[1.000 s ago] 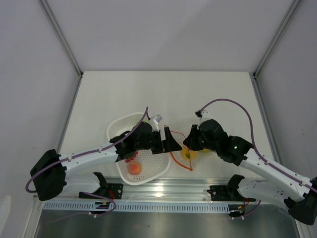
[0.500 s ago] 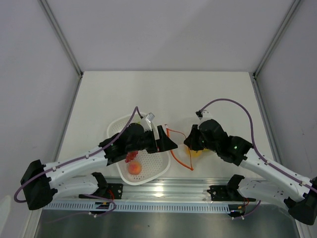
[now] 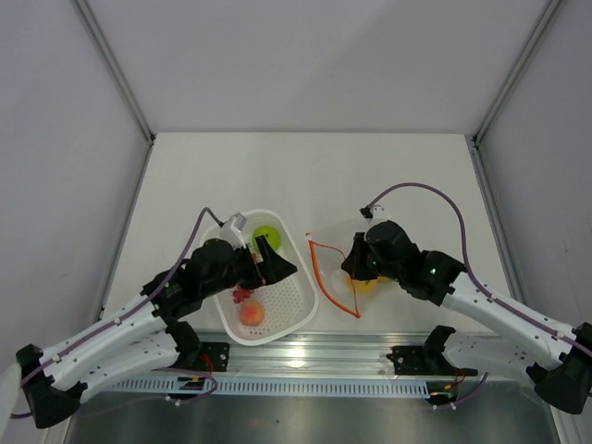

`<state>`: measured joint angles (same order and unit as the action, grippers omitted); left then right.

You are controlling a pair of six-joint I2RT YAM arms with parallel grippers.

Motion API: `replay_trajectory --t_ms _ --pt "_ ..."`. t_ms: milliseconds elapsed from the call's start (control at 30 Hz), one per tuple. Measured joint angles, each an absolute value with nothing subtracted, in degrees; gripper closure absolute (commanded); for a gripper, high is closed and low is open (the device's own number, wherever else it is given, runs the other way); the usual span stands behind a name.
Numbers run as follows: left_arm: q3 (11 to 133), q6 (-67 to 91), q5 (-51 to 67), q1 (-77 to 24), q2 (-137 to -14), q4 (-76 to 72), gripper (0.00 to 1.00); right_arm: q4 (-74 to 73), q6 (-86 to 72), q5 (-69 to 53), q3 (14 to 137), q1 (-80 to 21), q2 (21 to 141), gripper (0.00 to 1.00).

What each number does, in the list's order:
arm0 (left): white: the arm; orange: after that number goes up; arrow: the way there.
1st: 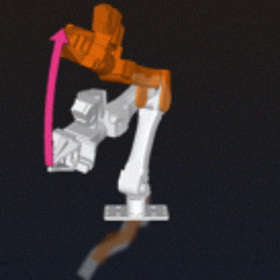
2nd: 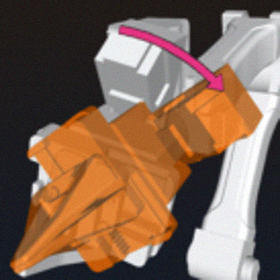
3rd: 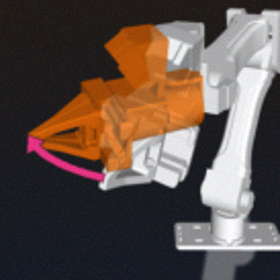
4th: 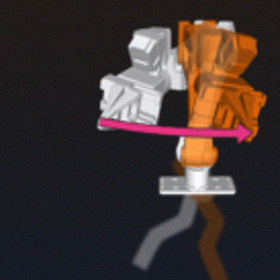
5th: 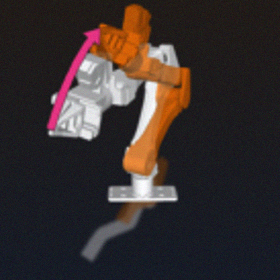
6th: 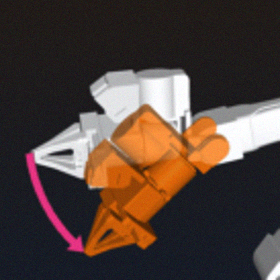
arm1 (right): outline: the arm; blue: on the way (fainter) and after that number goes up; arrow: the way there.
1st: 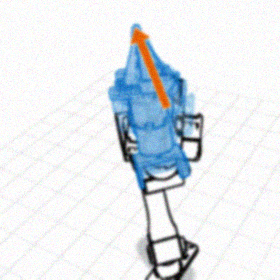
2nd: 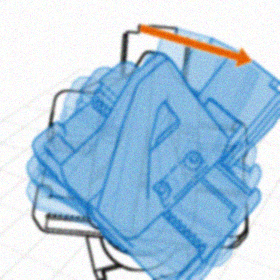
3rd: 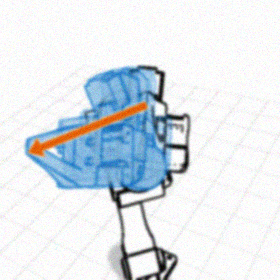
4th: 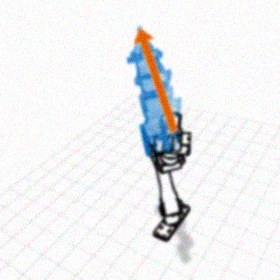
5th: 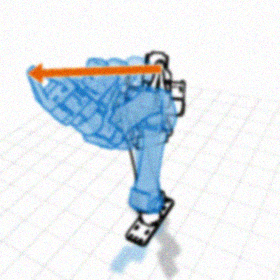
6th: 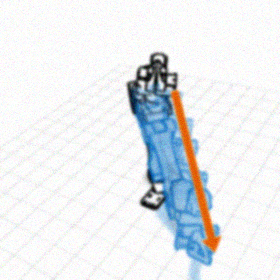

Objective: Place the food in the zip-top bag and seal the zipper
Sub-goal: Place the fake fruit in the zipper food storage bag, then pick up the fake fruit from the bin.

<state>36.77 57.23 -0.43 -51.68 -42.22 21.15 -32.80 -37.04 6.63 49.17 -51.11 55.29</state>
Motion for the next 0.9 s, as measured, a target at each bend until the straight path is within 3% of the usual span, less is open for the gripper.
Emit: replay_trajectory --t_ms 333,633,900 --pt "33.87 56.45 1.74 -42.61 -40.64 25.89 0.01 -33.10 -36.99 6.63 50.02 -51.31 57.39 1.00" --pt "33.61 54.83 6.57 -33.74 -51.90 24.03 0.00 -33.28 -36.93 6.63 50.65 -51.31 60.16 1.00" --pt "36.82 55.48 -0.27 -31.57 -58.76 28.53 0.01 -35.51 -35.92 6.66 55.05 -51.24 62.48 1.00"
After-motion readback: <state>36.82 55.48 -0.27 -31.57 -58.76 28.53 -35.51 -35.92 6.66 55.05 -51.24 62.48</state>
